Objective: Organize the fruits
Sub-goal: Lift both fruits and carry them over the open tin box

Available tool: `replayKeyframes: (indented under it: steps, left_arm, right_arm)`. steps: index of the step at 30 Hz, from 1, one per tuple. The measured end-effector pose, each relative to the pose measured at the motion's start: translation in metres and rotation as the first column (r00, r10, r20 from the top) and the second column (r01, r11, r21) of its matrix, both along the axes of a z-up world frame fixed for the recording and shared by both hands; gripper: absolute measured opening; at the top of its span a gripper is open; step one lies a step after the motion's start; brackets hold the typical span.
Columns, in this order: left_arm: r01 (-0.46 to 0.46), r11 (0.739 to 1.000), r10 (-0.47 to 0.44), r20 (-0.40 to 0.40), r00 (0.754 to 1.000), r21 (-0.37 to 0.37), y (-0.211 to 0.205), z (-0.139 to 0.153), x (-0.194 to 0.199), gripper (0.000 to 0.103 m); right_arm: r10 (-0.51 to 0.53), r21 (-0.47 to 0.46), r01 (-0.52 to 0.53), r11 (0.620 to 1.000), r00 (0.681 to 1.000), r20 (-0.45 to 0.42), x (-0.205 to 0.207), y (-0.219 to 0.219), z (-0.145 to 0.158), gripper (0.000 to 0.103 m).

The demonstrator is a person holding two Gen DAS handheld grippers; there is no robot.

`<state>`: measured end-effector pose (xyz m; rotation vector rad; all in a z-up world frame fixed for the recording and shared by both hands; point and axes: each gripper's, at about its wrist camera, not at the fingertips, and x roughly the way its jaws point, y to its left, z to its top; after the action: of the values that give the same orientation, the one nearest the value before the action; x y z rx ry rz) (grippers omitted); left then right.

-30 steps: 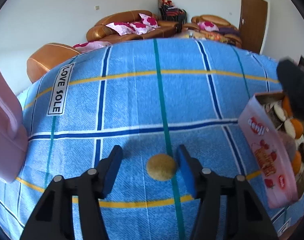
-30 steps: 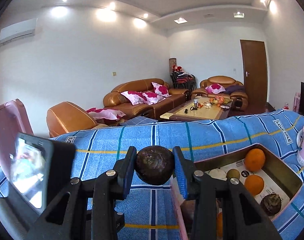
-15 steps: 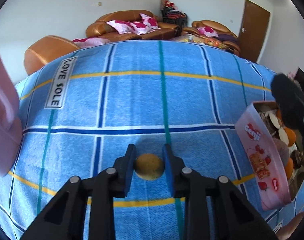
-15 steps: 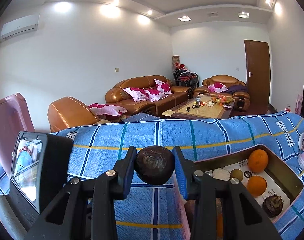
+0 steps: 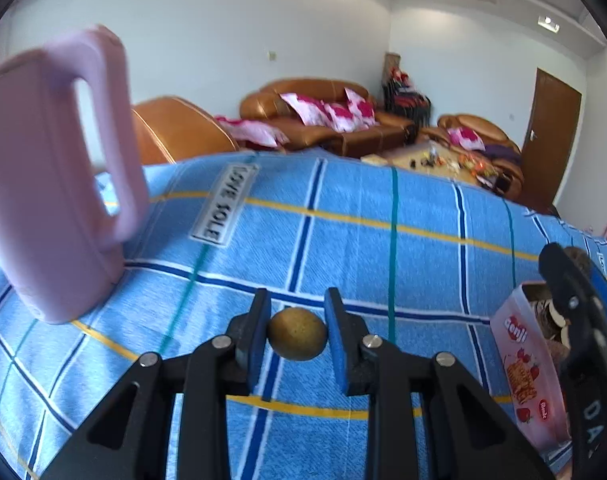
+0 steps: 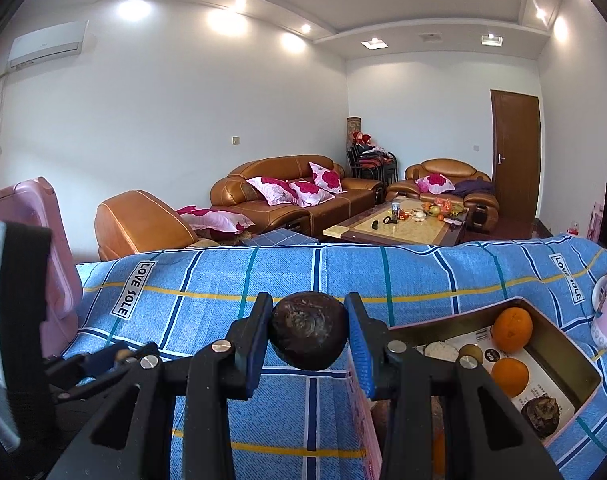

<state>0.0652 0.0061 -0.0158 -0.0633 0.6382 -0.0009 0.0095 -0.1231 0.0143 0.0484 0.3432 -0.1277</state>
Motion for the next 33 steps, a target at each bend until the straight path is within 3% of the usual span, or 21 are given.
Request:
replayKeyframes:
  steps: [13, 33]
  left_arm:
    - [-0.032, 0.999, 0.032, 0.021, 0.999, -0.024, 0.009, 0.001, -0.023, 0.029]
    - [0.007, 1.000, -0.008, 0.078, 0.997, 0.010, -0.021, 0.008, -0.058, 0.029]
  right_arm:
    - [-0.003, -0.037, 0.003, 0.999, 1.000, 0.005, -0.017, 0.004, 0.000, 0.039]
    - [-0.004, -0.018, 0.003, 1.000, 0.999, -0.039, -0.054, -0.035, -0.003, 0.039]
